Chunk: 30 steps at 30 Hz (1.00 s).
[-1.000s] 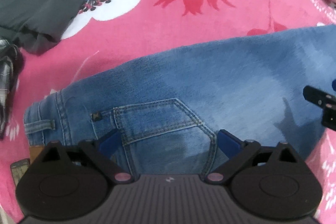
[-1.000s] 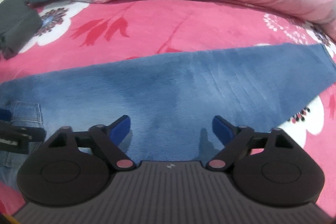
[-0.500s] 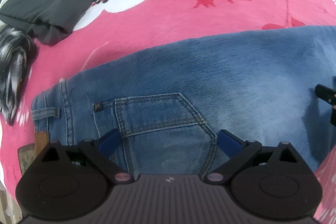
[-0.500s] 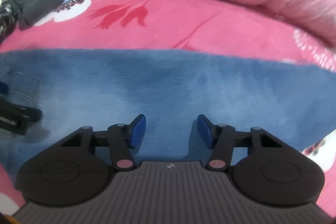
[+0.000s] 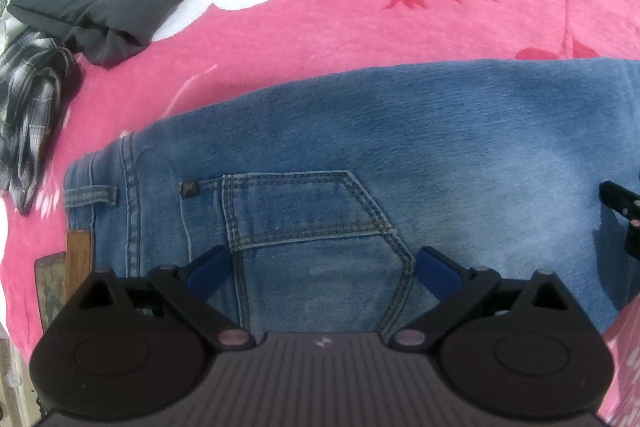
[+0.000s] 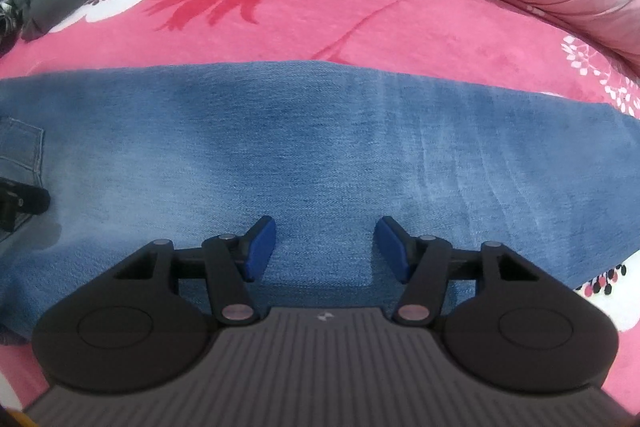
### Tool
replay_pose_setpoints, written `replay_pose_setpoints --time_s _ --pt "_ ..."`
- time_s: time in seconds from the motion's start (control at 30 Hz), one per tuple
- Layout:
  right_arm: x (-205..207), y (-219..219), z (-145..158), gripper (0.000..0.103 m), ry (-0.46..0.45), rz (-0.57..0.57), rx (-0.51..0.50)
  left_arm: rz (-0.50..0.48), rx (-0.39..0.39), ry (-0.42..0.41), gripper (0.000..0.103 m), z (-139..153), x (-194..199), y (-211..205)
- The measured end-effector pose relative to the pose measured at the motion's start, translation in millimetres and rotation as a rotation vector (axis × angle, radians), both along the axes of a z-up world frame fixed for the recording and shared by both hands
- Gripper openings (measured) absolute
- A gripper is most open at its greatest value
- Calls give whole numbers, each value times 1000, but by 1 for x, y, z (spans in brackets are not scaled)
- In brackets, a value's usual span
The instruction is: Fold clothes
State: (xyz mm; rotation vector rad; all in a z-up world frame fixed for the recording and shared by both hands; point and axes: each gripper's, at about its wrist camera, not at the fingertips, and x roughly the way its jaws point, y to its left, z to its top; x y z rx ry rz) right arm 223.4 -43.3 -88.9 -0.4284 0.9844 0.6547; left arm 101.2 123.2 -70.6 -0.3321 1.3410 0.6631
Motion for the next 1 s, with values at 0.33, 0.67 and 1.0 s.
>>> replay_pose_setpoints --time_s 0.33,0.67,1.0 --pt "1 3 0 57 9 -5 -14 11 -12 5 101 0 -1 1" --pt "1 6 -1 58 9 -12 -22 4 -13 5 101 -1 -3 2" --pt "0 6 -2 59 6 -14 -22 -21 22 -21 102 6 -6 -3"
